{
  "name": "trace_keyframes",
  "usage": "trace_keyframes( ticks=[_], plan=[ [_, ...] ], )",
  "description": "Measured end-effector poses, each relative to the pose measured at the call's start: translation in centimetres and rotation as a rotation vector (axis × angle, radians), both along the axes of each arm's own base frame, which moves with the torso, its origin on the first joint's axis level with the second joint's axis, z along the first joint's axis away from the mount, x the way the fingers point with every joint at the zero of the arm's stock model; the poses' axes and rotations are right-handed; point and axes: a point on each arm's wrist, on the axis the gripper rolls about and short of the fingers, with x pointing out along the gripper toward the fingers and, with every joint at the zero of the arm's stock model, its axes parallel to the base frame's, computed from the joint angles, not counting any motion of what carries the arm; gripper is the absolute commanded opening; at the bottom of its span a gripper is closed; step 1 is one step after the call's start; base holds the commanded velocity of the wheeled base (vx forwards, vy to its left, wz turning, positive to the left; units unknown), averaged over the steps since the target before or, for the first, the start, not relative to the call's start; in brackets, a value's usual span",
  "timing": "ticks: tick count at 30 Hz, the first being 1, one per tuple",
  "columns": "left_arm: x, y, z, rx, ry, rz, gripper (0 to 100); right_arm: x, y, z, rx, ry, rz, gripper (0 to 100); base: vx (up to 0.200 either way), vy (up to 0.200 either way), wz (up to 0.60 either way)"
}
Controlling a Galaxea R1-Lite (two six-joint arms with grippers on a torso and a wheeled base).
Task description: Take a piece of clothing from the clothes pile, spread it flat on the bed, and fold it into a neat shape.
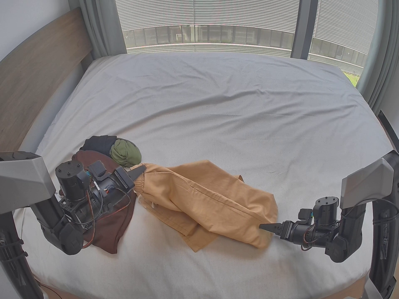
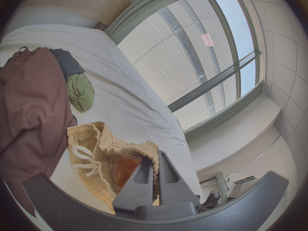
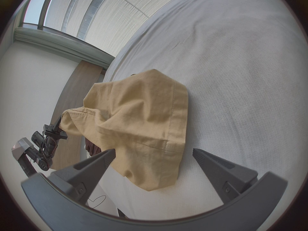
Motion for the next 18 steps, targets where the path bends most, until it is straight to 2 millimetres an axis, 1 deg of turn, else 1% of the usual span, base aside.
trace_keyframes(
  ticks=[7,12,15,18],
  plan=[
    [0.0,0.0,0.0,0.0,-0.001,0.002,0,0.6,0.6,-0.3,0.047,-0.015,-0.007,100,0.0,0.0,0.0],
    [0.1,0.1,0.0,0.0,0.0,0.002,0,0.5,1.0,-0.4,0.064,0.0,0.0,100,0.0,0.0,0.0],
    [0.2,0.1,-0.2,0.001,0.002,0.005,0,0.3,1.2,0.1,0.07,-0.009,0.009,100,0.0,0.0,0.0],
    [0.3,0.2,-0.3,0.002,0.005,0.009,0,0.0,1.3,1.1,0.079,-0.03,0.017,100,0.0,0.0,0.0]
  ],
)
